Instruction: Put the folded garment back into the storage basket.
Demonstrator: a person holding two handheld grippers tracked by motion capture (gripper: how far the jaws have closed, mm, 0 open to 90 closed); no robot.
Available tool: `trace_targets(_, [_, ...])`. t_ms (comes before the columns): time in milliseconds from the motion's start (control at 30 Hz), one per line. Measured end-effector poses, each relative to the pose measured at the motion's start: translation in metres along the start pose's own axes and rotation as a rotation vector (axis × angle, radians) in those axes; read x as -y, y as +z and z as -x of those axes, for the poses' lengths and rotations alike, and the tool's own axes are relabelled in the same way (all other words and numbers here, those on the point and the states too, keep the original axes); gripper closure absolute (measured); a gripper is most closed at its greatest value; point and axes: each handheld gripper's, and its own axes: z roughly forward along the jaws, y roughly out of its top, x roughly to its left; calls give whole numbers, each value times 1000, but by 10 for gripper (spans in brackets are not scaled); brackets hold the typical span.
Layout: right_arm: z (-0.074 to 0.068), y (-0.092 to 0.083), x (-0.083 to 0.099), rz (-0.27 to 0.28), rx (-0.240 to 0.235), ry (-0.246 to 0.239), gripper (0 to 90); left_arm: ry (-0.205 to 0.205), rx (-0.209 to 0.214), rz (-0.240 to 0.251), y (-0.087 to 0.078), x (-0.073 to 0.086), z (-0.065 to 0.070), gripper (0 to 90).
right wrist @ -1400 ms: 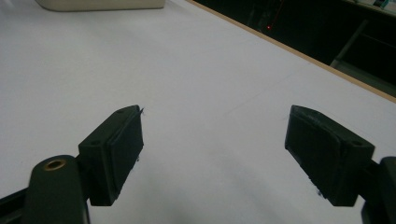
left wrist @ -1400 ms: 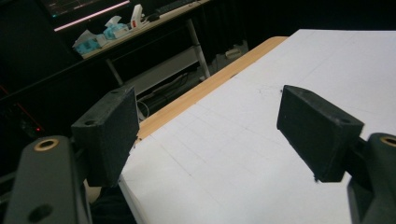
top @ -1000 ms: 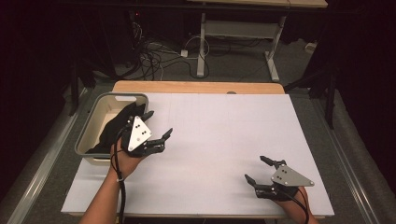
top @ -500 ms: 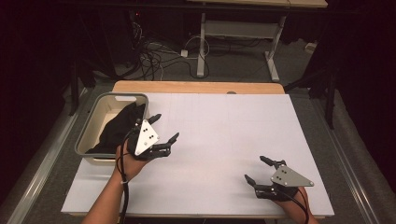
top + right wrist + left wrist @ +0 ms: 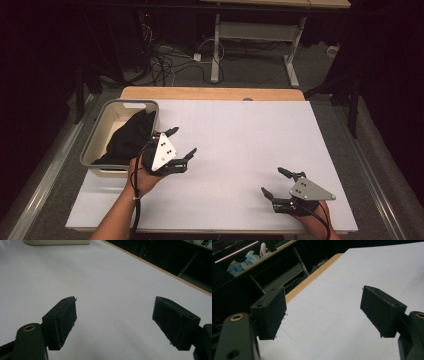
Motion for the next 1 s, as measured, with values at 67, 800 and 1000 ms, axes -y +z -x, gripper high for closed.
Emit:
trace_targets(67, [-1,0,0,-1,0,-3,200,1,4,-1,1,0,1,203])
trace_targets(800, [-5,2,-2,-2,-9,-11,202,62,29,-43,1,11,19,202])
trace_targets(1000, [-6,2,-3,-1,-14,-17,202,73,39,-50,3,16,24,202])
